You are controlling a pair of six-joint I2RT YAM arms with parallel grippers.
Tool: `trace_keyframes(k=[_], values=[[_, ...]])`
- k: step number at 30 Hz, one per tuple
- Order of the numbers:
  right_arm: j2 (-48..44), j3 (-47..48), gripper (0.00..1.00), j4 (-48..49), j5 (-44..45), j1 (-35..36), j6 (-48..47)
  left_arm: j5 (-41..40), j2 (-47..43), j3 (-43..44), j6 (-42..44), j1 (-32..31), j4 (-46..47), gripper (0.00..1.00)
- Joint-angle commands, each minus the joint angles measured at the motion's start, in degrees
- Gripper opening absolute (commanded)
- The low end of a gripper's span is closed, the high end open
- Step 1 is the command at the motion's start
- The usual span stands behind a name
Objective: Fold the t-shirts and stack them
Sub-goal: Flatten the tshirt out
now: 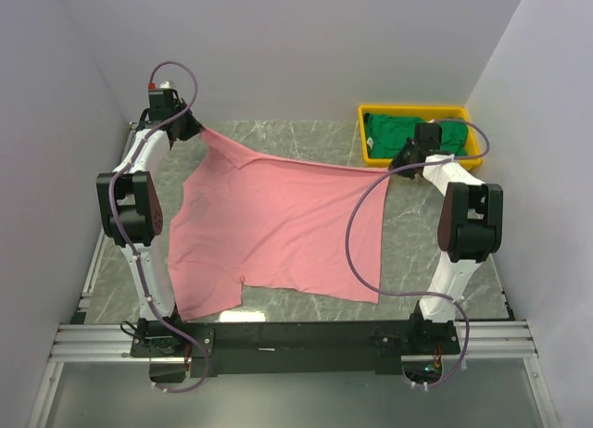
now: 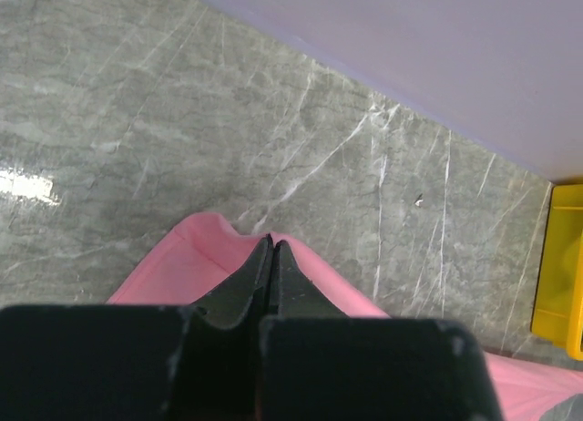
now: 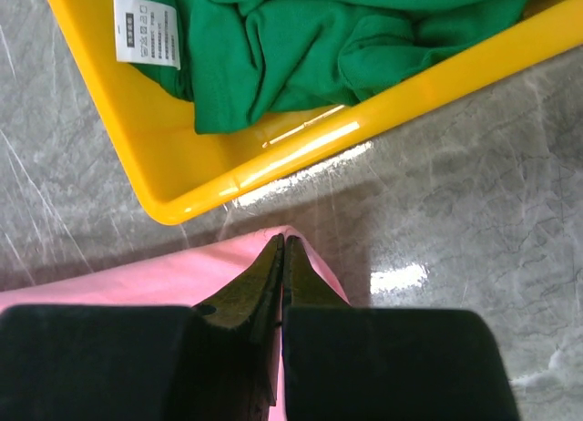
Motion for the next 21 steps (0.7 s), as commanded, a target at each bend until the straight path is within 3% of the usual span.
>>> trace_keyframes(k=[1, 15, 18, 20, 21], values=[[1.0, 3.4, 0.0, 0.8, 2.4, -0.6, 0.5, 1.0, 1.2, 1.6, 0.5, 0.2, 4.6, 0.01], [2.9, 5.9, 0.11, 0.7, 4.7, -0.8, 0.8, 3.7, 8.2, 3.0, -1.0, 0.2, 10.4, 0.12], [2.5, 6.2, 0.22, 0.2, 6.0, -0.7, 0.6, 5.5, 8.8, 2.7, -1.5, 0.2, 12.5, 0.19], [1.5, 6.1, 0.36, 0.0, 6.3, -0.7, 0.2, 6.0, 8.2, 2.7, -1.2, 0.2, 13.2, 0.29], [1.1, 6.1, 0.4, -0.1, 6.2, -0.7, -0.5, 5.9, 7.9, 2.4, -1.0, 0.3, 13.4, 0.39]])
